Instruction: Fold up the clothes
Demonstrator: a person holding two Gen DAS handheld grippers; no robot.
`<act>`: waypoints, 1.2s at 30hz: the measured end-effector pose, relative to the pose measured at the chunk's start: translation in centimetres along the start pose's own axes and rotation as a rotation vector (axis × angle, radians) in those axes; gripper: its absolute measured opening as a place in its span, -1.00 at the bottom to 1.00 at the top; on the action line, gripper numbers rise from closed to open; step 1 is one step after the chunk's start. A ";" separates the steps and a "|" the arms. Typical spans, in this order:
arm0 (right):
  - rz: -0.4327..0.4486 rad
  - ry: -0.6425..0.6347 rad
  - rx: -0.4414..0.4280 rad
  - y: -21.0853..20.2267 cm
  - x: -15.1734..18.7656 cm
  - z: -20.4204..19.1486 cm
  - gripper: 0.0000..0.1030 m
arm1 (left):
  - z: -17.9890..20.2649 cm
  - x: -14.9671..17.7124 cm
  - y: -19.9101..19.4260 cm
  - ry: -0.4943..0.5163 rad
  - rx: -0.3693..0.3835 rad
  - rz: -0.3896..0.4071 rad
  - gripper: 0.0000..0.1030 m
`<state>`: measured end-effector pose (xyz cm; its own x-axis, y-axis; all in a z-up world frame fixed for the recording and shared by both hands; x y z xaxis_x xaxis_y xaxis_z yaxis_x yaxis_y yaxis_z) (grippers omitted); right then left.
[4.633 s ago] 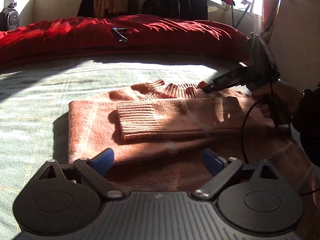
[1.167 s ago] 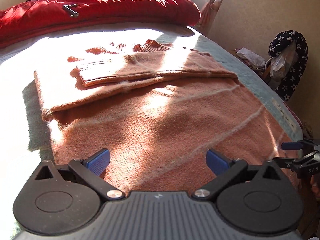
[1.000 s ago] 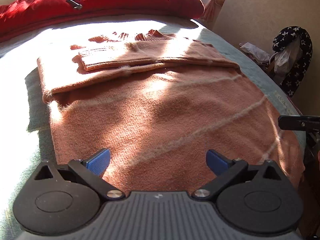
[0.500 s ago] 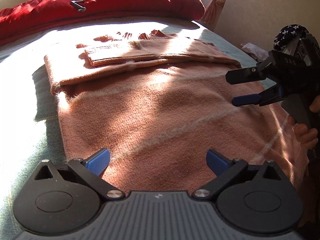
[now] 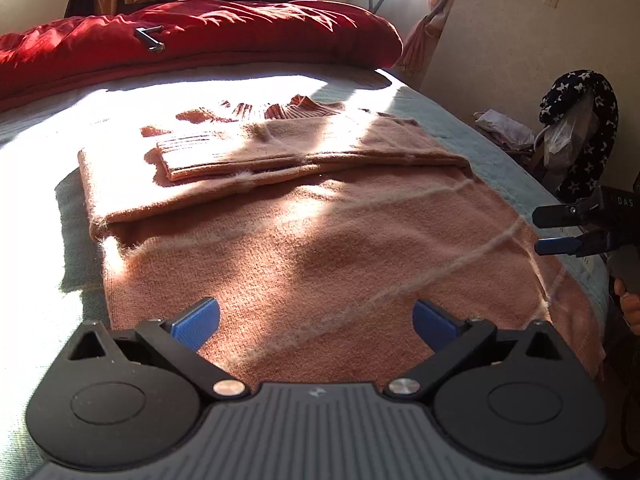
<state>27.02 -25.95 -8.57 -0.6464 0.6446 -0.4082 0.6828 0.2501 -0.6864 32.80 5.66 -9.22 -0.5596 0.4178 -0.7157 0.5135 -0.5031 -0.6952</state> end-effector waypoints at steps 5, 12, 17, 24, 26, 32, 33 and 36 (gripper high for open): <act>-0.055 -0.039 -0.142 2.1 -2.4 -3.9 1.00 | 1.7 1.0 -0.1 -0.011 -0.023 -0.046 0.98; -0.221 -0.090 -0.247 9.5 -4.2 -8.7 1.00 | 2.4 3.6 -0.4 -0.085 -0.069 -0.078 0.98; -0.246 -0.072 -0.206 12.4 -4.7 -8.1 1.00 | 2.0 3.8 -0.6 -0.137 -0.091 -0.072 0.98; -0.143 -0.019 -0.140 9.1 -6.4 -3.5 1.00 | 1.9 3.7 -0.3 -0.127 -0.092 -0.088 0.98; -0.121 0.009 -0.110 7.5 -6.4 -2.8 1.00 | 2.0 3.3 -0.9 -0.127 -0.106 -0.088 0.98; -0.124 -0.194 0.018 4.9 -2.7 -4.8 1.00 | 2.3 2.4 -0.5 -0.053 -0.062 -0.075 0.98; -0.121 -0.236 0.080 5.3 -2.0 -5.1 1.00 | 2.1 2.6 0.1 -0.055 -0.063 -0.097 0.98; -0.124 -0.319 0.230 7.4 -0.4 -4.8 1.00 | 2.1 3.2 0.7 -0.013 -0.079 -0.103 0.98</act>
Point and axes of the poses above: each gripper's, at about its wrist camera, not at the fingertips, and y roughly the way its jaws point, z to its right, x to its underside, the point moved 4 cm from there along y, roughly the way its jaws point, and after that the axes turned 12 degrees about y, right-handed, at the moved point
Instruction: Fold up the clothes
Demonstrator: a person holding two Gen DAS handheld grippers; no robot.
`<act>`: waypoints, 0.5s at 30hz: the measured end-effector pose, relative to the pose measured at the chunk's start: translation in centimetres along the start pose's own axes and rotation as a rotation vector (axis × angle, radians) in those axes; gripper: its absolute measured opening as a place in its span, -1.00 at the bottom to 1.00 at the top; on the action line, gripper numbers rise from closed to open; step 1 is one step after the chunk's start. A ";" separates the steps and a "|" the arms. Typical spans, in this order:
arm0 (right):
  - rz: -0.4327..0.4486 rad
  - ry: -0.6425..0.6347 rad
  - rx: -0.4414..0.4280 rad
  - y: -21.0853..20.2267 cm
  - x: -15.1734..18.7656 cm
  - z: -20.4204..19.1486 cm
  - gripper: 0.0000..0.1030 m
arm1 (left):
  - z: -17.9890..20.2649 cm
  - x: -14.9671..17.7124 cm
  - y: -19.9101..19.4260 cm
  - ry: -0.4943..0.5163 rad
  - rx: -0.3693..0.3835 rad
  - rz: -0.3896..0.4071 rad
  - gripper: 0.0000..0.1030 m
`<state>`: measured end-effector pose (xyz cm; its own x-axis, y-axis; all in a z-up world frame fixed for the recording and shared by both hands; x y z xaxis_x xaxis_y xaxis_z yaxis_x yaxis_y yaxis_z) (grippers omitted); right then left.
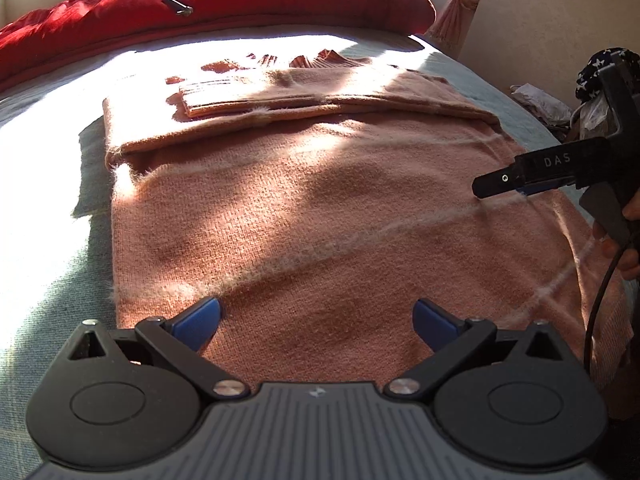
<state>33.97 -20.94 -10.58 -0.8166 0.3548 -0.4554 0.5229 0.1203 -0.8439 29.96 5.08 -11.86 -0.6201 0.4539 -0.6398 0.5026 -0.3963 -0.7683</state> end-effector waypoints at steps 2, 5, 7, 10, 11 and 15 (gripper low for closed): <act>0.010 -0.076 0.072 1.0 0.7 -0.8 1.00 | 0.2 0.4 0.0 0.033 -0.001 0.014 0.98; 0.014 -0.135 0.135 1.7 0.8 -1.7 1.00 | 0.3 0.8 -0.1 0.062 0.001 0.030 0.98; 0.007 -0.116 0.141 1.9 0.5 -1.6 1.00 | 0.3 0.8 -0.1 0.073 0.004 0.035 0.99; 0.011 -0.102 0.141 1.9 0.5 -1.5 1.00 | 0.2 0.8 0.1 0.077 0.010 0.040 0.99; 0.017 -0.103 0.139 1.9 0.6 -1.4 1.00 | 0.1 0.7 0.1 0.078 0.011 0.041 0.99; 0.057 -0.106 0.118 1.5 1.2 -1.2 1.00 | 0.3 0.5 0.3 0.084 -0.001 0.029 0.99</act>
<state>34.07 -19.20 -12.01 -0.8109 0.2578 -0.5253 0.5416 -0.0091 -0.8406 29.60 4.94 -12.45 -0.5525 0.5077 -0.6610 0.5205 -0.4092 -0.7494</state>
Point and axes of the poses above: each gripper's, at about its wrist camera, not at the fingertips, and y roughly the way its jaws point, z to its right, x to its underside, the point moved 4 cm from there along y, roughly the way its jaws point, and after that the axes turned 12 degrees about y, right-handed, at the moved point
